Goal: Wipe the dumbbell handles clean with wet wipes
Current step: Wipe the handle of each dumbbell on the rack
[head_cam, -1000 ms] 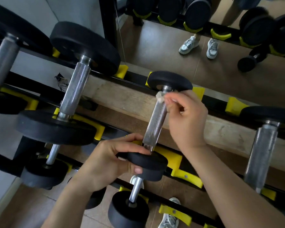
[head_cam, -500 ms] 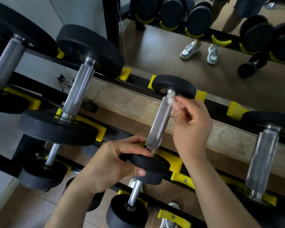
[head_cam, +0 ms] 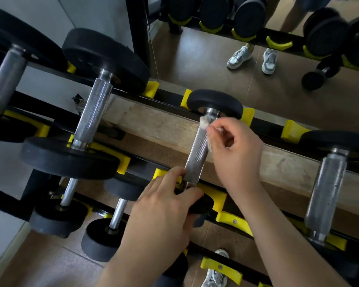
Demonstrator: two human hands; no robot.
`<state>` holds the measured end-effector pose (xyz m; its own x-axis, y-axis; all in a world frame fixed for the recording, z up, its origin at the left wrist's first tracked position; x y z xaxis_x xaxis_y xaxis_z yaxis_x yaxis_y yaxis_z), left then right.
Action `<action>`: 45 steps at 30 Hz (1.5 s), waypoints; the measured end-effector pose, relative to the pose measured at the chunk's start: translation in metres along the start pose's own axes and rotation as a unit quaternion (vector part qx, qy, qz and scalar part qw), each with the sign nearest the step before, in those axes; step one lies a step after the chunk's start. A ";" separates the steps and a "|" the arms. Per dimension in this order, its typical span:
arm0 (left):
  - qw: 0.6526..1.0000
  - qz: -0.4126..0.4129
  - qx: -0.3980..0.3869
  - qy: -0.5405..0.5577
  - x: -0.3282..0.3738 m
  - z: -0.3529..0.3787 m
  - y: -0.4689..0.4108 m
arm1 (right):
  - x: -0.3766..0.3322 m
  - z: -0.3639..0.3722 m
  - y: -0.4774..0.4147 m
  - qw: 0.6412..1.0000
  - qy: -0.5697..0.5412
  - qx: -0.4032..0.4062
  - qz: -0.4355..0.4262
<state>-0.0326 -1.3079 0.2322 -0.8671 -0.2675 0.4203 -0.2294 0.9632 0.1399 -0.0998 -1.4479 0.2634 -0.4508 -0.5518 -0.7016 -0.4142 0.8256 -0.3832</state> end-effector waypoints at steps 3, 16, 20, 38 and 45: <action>1.000 -0.006 0.018 0.002 0.001 -0.001 0.003 | -0.005 0.009 0.019 0.997 -0.003 -0.076 -0.021; 0.988 -0.074 0.128 0.051 0.000 -0.003 0.017 | -0.014 0.010 0.005 0.988 0.071 -0.103 -0.094; 0.993 -0.044 0.108 -0.012 0.013 -0.003 0.014 | -0.009 0.008 -0.009 0.993 0.083 -0.067 -0.052; 0.992 -0.070 0.004 -0.102 0.020 -0.002 0.000 | -0.018 0.024 0.034 0.976 0.043 -0.207 -0.051; 0.997 -0.024 0.041 -0.066 0.018 -0.005 0.007 | -0.009 0.014 0.004 0.983 0.047 -0.158 -0.076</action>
<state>-0.0470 -1.3062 0.2453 -0.9032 -0.3135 0.2930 -0.3033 0.9494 0.0810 -0.0859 -1.4379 0.2599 -0.4303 -0.6869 -0.5856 -0.7004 0.6634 -0.2635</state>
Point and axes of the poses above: each hand's wrist, its own y-axis away from the middle knuckle, its own z-axis out of the palm, x = y × z, the point moved 10 cm from there along -y, towards the middle knuckle, and after that the axes turned 2 degrees about -x, right-handed, at the moved point
